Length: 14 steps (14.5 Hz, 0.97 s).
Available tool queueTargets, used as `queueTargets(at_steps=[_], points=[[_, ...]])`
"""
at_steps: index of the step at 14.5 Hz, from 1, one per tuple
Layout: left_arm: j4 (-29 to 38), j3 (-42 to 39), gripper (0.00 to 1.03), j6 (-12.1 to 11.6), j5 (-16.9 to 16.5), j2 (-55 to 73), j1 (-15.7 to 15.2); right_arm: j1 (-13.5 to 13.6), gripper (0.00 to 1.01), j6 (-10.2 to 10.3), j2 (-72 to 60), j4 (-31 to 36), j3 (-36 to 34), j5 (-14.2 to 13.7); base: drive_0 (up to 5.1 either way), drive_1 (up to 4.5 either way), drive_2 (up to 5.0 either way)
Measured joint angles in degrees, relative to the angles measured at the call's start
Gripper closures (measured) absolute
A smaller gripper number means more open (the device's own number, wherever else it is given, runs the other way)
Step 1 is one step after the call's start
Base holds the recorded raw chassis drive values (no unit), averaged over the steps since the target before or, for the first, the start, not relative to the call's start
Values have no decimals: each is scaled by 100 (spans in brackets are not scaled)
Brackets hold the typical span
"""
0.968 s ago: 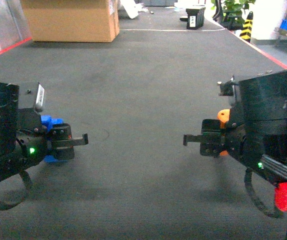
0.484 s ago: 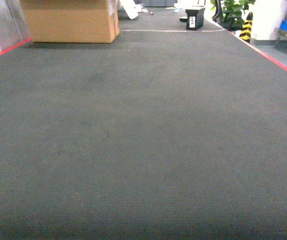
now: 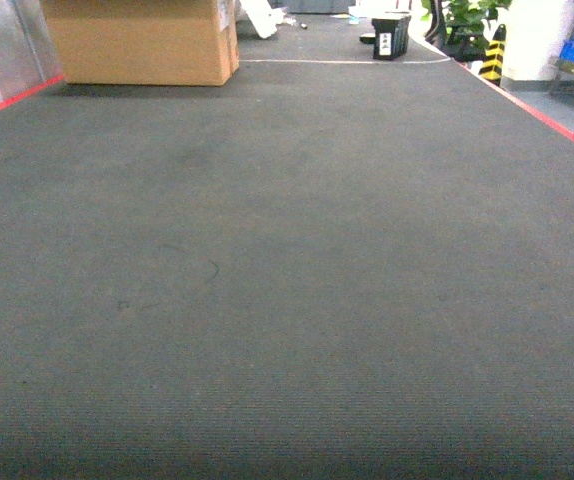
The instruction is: Sort blue parts and orange caps into right shelf containers
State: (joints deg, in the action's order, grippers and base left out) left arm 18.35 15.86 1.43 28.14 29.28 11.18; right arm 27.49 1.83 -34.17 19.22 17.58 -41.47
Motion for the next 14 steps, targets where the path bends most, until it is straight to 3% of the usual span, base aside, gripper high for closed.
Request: queueTargets(at_steps=[1,2,4,5,7,13,14], points=[[-514,-28,60,-37,-822,-199,-289,-299,55,-48,269,-437,-74,848,0,0,0],[-715,-155,60,-39,-1386,-374,-442,-625,55,-63,562,-608,-236,1453,0,0,0],[-717,-396,60,-46,-2339,-597,-614,-994,55,-85,857,-616,-496,2218,0,0,0],[-715,-481,60,-59,-2677,-682,-876,-1108,55,-96,953,-638,-592,2441,0,0,0],[-702,-640,60,-61,-2706,-809,-1172,-1370,55,-109,1147,-680,-774,2728,0,0,0],[-785,-1073,60,-63,-2813,-1351,-1102,-2020,55,-127,1762,-841,-1211,3392,0,0,0],[-859,-1178,60,-63,-2815,-1502,-1102,-2708,55,-144,1985,-944,-1333,4081,0,0,0]])
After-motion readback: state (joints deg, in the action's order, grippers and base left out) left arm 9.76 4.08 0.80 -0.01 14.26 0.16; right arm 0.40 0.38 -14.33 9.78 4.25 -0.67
